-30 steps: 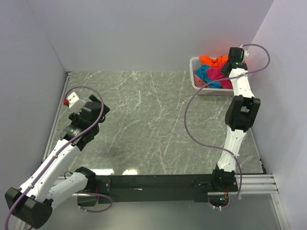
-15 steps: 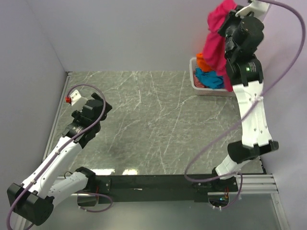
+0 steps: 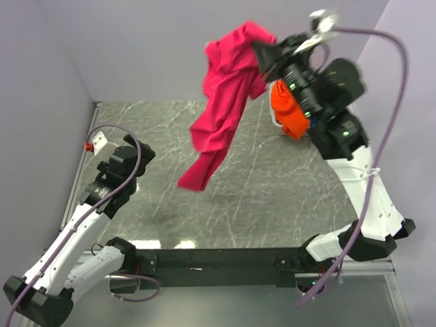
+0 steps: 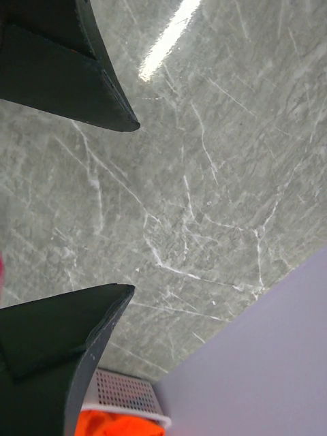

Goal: Fold and stack the t-shirts
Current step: Move the tshirt to the center of the board

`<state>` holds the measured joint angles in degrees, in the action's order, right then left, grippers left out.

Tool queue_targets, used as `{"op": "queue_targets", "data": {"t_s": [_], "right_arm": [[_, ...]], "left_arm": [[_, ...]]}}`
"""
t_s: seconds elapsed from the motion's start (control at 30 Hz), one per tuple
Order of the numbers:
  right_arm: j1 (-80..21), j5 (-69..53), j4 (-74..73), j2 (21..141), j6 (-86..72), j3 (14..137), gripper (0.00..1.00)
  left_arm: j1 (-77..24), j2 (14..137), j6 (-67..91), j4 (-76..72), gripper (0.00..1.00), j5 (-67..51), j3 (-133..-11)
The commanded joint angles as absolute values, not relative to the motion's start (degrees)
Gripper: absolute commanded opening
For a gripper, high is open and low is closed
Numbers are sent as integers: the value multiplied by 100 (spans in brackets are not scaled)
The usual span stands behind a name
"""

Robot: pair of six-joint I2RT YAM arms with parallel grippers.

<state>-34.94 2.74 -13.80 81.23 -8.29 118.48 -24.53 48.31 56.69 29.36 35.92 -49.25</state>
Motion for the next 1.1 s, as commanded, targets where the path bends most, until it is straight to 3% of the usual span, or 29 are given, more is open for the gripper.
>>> {"op": "queue_targets", "data": {"t_s": [0.0,0.1,0.13,0.2,0.27,0.4,0.47,0.73,0.9,1.07], "right_arm": [[-3437,919,-1371,7780,-1423,10305,8],[-3165,1669,-1293,7077,-1976,8127,23],[-3016,1679,-1257,6797,-2169,7590,38],[-2261,1206,-1353,6671,-2775,6336,48],[-1621,758,-1677,6653,-3084,5620,55],[-1591,1118,-1767,6268,-3041,4968,64],[-1608,740,-1478,6004,-2901,4721,82],[-2906,448,-1196,6729,-2514,4833,84],[-3550,176,-1204,8022,-2566,5773,84],[-3788,720,-1930,9587,-2243,7272,84]], "left_arm": [[-2417,4527,6116,3269,99,3770,-4835],[-2417,4360,6266,3200,99,3639,-4510],[-2417,4333,6267,3164,99,3517,-4413],[-2417,4403,6328,3155,99,3376,-4202],[-2408,4595,6372,3225,100,3121,-4096],[-2408,4965,6398,3217,99,2559,-3772],[-2408,5132,6425,3147,99,2235,-3605],[-2408,5598,6442,2717,99,1767,-3278],[-2408,6099,6460,2672,99,1819,-3287],[-2329,6450,6478,2418,99,1908,-3182]]}}
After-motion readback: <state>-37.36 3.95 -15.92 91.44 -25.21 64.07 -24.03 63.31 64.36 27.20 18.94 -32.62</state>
